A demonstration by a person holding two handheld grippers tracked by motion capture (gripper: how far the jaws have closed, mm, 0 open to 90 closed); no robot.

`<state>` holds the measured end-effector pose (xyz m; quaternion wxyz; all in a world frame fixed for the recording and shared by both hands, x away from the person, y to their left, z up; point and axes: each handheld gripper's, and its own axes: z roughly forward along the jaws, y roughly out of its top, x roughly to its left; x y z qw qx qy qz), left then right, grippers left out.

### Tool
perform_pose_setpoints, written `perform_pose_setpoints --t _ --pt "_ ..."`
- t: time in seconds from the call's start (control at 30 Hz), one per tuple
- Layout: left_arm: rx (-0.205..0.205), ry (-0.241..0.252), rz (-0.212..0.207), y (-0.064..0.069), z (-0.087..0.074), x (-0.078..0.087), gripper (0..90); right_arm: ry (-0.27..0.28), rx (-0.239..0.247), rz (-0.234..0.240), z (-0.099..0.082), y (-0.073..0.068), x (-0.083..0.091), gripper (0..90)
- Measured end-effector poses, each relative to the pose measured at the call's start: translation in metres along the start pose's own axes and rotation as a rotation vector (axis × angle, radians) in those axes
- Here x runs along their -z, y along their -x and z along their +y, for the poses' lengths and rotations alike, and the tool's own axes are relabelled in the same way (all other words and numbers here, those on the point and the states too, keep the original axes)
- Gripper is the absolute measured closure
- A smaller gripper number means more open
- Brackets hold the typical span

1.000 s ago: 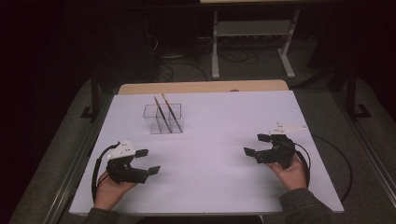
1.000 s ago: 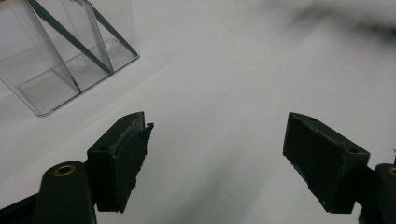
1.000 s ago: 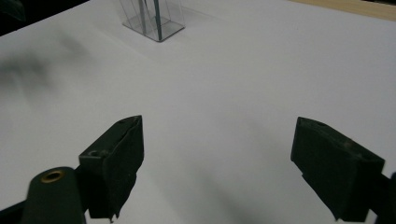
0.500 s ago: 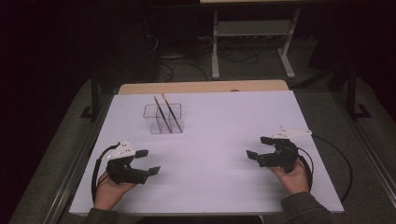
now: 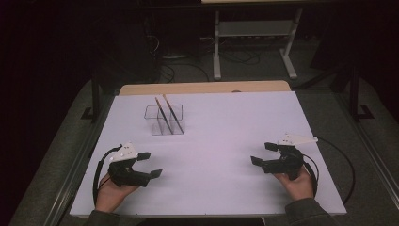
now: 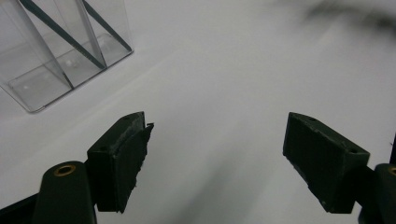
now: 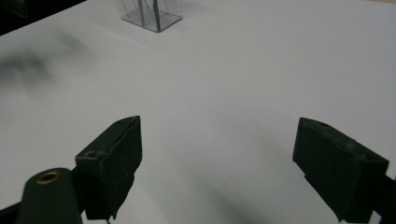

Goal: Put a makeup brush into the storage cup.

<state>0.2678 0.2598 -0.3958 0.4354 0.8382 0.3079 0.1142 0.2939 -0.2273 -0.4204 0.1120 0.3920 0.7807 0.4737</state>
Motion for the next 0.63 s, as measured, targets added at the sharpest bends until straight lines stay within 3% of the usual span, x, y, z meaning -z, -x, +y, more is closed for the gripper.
perform_pose_setpoints --t 0.63 --pt "-0.019 -0.034 -0.031 0.003 -0.004 -0.008 22.2 0.047 -0.006 -0.016 -0.010 -0.003 0.011 13.9"
